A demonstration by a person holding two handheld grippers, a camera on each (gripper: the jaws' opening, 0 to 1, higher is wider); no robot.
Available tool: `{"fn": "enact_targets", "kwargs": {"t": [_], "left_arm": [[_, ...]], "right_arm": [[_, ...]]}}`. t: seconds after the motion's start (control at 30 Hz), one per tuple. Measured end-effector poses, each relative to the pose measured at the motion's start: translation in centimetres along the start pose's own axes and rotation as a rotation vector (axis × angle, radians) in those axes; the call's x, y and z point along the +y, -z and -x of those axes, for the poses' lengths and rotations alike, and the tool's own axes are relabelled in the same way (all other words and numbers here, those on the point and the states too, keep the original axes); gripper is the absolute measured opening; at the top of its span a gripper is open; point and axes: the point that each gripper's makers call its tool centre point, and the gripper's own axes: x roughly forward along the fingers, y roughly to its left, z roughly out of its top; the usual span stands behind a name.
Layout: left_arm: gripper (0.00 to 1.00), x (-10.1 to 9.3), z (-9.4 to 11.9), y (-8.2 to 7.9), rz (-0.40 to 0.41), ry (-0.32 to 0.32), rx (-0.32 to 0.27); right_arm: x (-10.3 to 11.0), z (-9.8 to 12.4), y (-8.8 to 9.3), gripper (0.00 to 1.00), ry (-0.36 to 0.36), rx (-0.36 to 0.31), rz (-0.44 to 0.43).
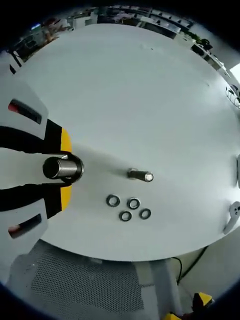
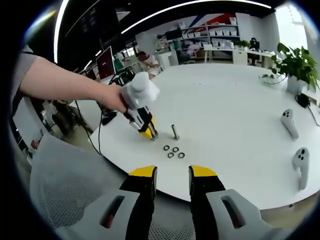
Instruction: Place the washer onto the threaded stud by aligning its center hole with the stud, sliding it down to the base, and recovering from edge contact or off-axis alignment until the washer reaches the visible bottom stop.
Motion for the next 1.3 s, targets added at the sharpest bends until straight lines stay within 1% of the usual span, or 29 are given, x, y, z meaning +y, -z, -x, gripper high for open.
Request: {"fn": "enact_targets", "kwargs": {"t": [0.07, 0.23, 0.37, 0.43, 0.47, 0.53, 0.57, 0.63, 0.67, 0.73, 0.77, 0.83, 0.87, 1.0, 1.03, 1.17, 1.27, 1.3], "left_arm": [[0.19, 0.1, 0.0, -0.2, 0.009, -0.003, -0.006], [0.2, 0.0, 0.0, -0.2, -0.004, 0.008, -0.018], [0.22, 0.2, 0.1, -0.3, 0.029, 0.021, -0.037], [0.31, 0.5, 0.3, -0.5, 0.054, -0.006, -0.066], [0.34, 0.8, 0.6, -0.7, 0.062, -0.024, -0.092], [0.3, 0.8, 1.1, -0.4, 0.07, -0.023, -0.098], [0.3, 1.0, 1.3, -0.4, 0.077, -0.036, -0.116], [0.31, 1.2, 1.8, -0.1, 0.116, -0.049, -0.145], [0.31, 1.3, 2.2, -0.1, 0.148, -0.053, -0.183], [0.31, 1.3, 2.8, 0.1, 0.175, -0.064, -0.218], [0.31, 1.4, 3.1, 0.8, 0.19, -0.068, -0.224], [0.34, 1.4, 3.4, 1.5, 0.218, -0.08, -0.237], [0.34, 1.3, 3.7, 1.8, 0.231, -0.082, -0.247], [0.34, 0.4, 5.5, 2.5, 0.315, -0.085, -0.346], [0.35, 0.2, 5.8, 2.7, 0.332, -0.082, -0.379], [0.36, -0.4, 6.5, 4.2, 0.347, -0.113, -0.384], [0.37, -1.2, 7.8, 4.4, 0.409, -0.11, -0.457], [0.37, -1.3, 8.2, 4.5, 0.411, -0.117, -0.47]], "right_arm": [[0.0, 0.0, 0.0, 0.28, 0.0, 0.001, 0.0], [0.0, 0.0, 0.0, 0.28, 0.0, 0.0, -0.001], [0.0, -0.1, 0.0, 0.27, 0.001, 0.001, -0.002], [-0.1, -0.1, 0.0, 0.27, 0.002, 0.001, -0.002], [-0.1, -0.1, 0.0, 0.27, 0.004, 0.001, -0.004], [-0.1, 0.0, 0.0, 0.27, 0.005, 0.0, -0.004], [-0.1, -0.1, 0.0, 0.27, 0.006, 0.001, -0.004], [-0.2, -0.1, 0.0, 0.27, 0.007, 0.003, -0.004], [-0.2, -0.1, 0.0, 0.27, 0.008, 0.003, -0.004], [-0.2, -0.1, 0.0, 0.27, 0.009, 0.004, -0.006], [-0.2, -0.1, 0.1, 0.27, 0.01, 0.005, -0.006], [-0.3, 0.0, 0.0, 0.27, 0.014, 0.004, -0.005], [-0.3, 0.0, 0.0, 0.27, 0.017, 0.001, -0.006], [-0.3, 0.0, 0.1, 0.27, 0.018, 0.007, -0.005], [-0.3, 0.0, 0.1, 0.27, 0.018, 0.008, -0.005], [-0.3, -0.1, 0.3, 0.27, 0.018, 0.018, -0.004], [-0.2, -0.1, 0.4, 0.27, 0.013, 0.027, 0.002], [-0.1, -0.1, 0.5, 0.27, 0.011, 0.03, 0.005]]}}
